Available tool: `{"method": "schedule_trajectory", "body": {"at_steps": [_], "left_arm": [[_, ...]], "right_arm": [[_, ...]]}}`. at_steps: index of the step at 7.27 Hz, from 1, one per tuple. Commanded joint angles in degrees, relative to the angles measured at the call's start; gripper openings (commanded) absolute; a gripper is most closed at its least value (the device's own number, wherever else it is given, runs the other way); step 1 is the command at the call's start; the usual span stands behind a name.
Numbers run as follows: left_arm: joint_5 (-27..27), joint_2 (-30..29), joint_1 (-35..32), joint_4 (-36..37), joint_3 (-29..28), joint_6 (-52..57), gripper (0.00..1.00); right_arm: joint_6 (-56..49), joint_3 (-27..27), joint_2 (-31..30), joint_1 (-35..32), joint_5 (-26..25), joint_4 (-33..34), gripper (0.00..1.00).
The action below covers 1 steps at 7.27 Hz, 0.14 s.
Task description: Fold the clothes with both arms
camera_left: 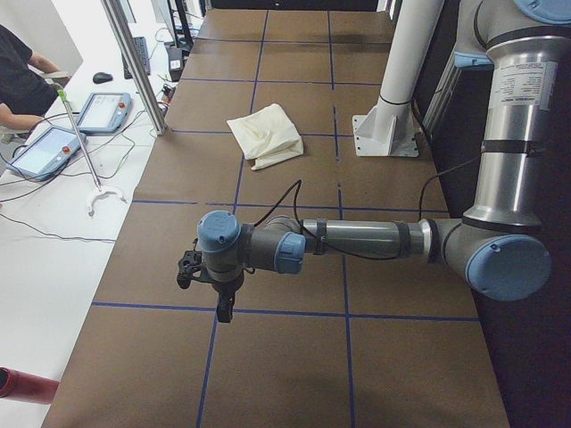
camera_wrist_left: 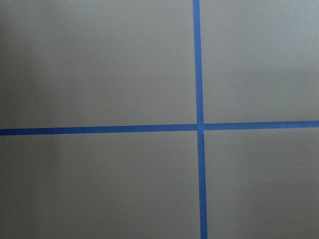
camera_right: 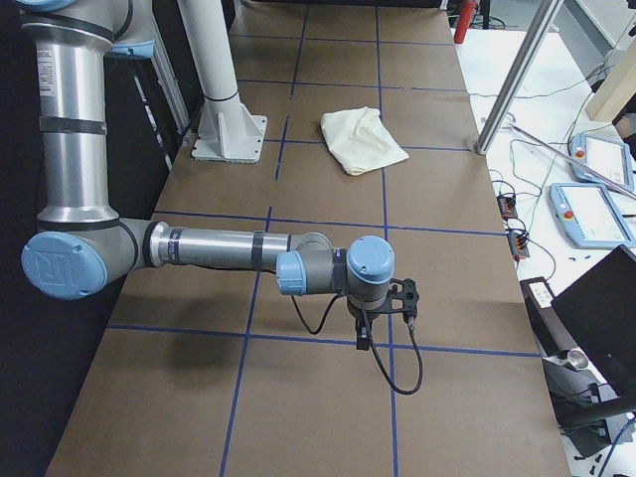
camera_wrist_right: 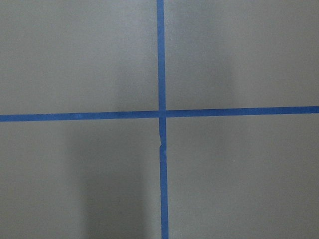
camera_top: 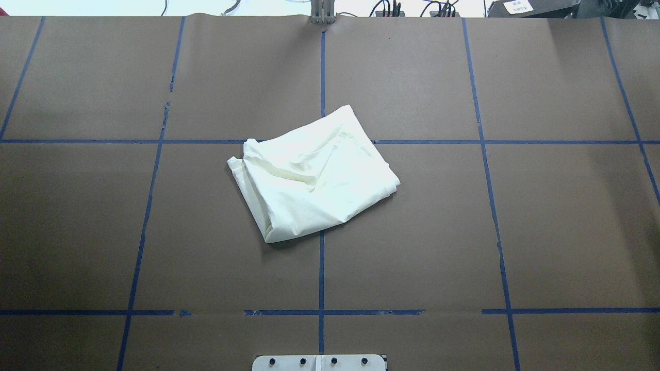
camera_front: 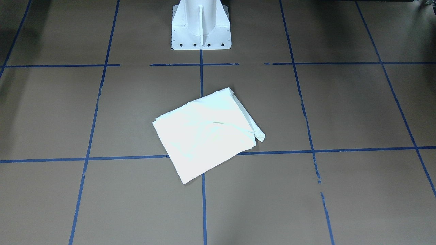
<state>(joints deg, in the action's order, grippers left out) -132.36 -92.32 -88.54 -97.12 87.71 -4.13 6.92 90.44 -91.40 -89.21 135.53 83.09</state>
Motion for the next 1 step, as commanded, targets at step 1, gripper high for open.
{"method": "schedule_trajectory", "body": {"at_steps": [1], "left_arm": [[0.0, 0.0, 0.0, 0.0, 0.0, 0.0, 1.0]], "right_arm": [[0.0, 0.0, 0.0, 0.0, 0.0, 0.0, 1.0]]}}
